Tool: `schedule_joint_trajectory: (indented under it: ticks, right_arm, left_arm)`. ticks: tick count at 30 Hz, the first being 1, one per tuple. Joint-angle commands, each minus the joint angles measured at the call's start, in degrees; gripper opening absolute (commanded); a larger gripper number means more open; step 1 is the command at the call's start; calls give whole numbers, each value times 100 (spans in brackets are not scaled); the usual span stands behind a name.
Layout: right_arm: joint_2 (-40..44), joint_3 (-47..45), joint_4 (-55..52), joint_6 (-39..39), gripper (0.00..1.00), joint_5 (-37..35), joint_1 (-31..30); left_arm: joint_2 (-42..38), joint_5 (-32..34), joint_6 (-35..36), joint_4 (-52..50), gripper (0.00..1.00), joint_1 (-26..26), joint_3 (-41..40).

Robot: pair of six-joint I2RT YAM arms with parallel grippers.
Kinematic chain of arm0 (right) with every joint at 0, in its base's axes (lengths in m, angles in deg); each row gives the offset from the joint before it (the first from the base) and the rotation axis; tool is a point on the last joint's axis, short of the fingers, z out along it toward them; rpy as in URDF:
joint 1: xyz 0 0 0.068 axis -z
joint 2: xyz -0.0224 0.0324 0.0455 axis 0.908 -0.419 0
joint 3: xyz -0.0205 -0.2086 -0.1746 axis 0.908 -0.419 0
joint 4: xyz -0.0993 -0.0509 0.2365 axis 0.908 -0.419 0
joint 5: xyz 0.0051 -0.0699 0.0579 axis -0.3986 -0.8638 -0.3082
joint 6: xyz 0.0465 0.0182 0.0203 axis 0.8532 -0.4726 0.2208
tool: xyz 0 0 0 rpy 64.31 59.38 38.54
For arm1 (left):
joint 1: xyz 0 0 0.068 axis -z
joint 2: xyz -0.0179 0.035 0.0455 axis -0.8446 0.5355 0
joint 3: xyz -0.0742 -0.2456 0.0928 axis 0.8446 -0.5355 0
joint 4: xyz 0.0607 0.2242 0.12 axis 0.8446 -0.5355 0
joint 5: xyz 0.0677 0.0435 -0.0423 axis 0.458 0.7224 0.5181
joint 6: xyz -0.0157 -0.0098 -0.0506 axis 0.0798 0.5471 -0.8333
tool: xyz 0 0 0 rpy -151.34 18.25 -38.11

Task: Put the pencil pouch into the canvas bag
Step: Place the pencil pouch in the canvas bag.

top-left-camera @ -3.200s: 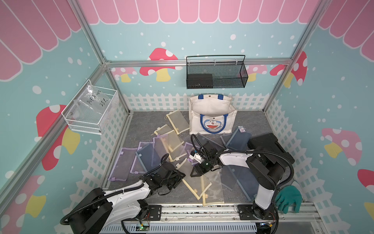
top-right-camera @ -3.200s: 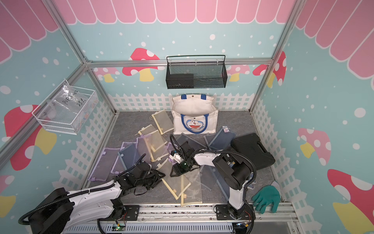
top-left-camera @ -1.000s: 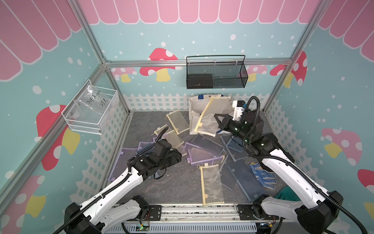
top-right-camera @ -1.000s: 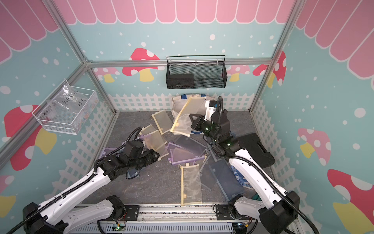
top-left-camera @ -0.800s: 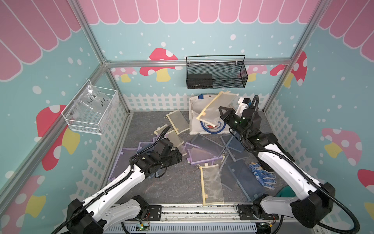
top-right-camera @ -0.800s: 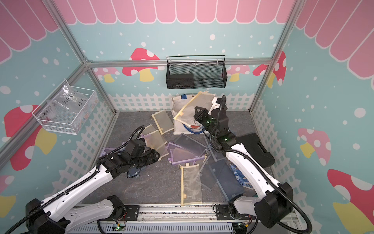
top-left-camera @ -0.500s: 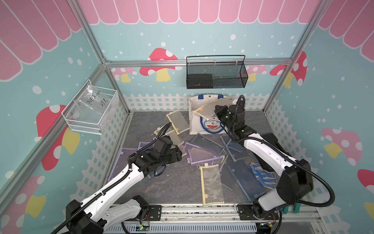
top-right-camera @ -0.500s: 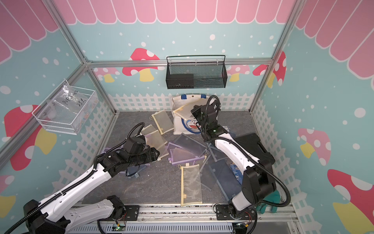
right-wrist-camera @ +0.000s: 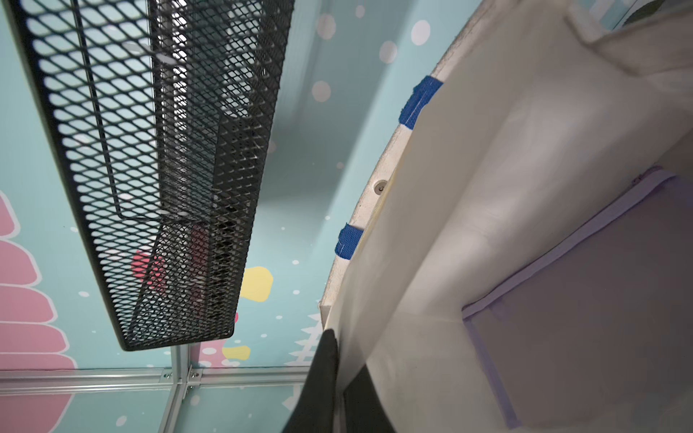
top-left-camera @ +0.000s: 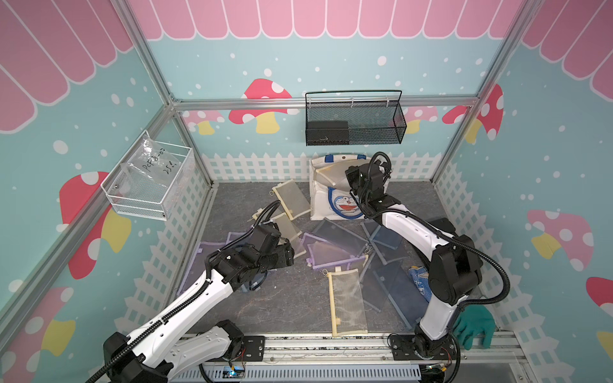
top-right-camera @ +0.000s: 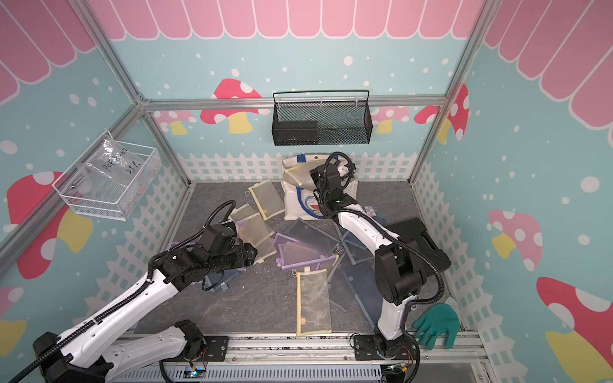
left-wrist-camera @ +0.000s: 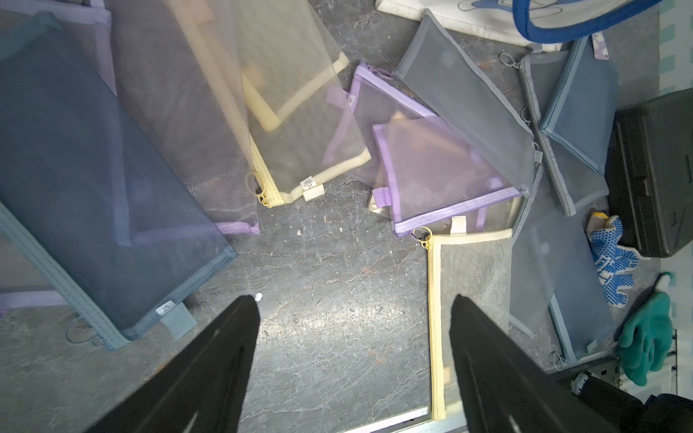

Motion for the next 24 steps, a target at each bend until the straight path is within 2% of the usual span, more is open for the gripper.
schedule_joint_trajectory:
  ticks: [1,5,11,15,19,24]
  right_arm:
    - [-107,138,-95,142,13,-191,22]
    - [-107,135,-166,99,20,-221,18]
    - [-160,339,-357,-136,43,3,31]
    - [-123,723,-688,-747,58,213,31]
    - [143,796,-977,-1545,62,508,26]
    - [761,697,-1918,-2949,64,1022,-103]
  left_arm:
    - [-102,162,176,-128,81,-53,181]
    - [-65,172,225,-119,82,-99,230]
    - [15,150,295,-93,83,-133,299]
    - [44,71,387,-47,84,-151,347]
    - [48,-138,419,42,84,-162,366]
    - [174,-896,283,334,84,-211,190]
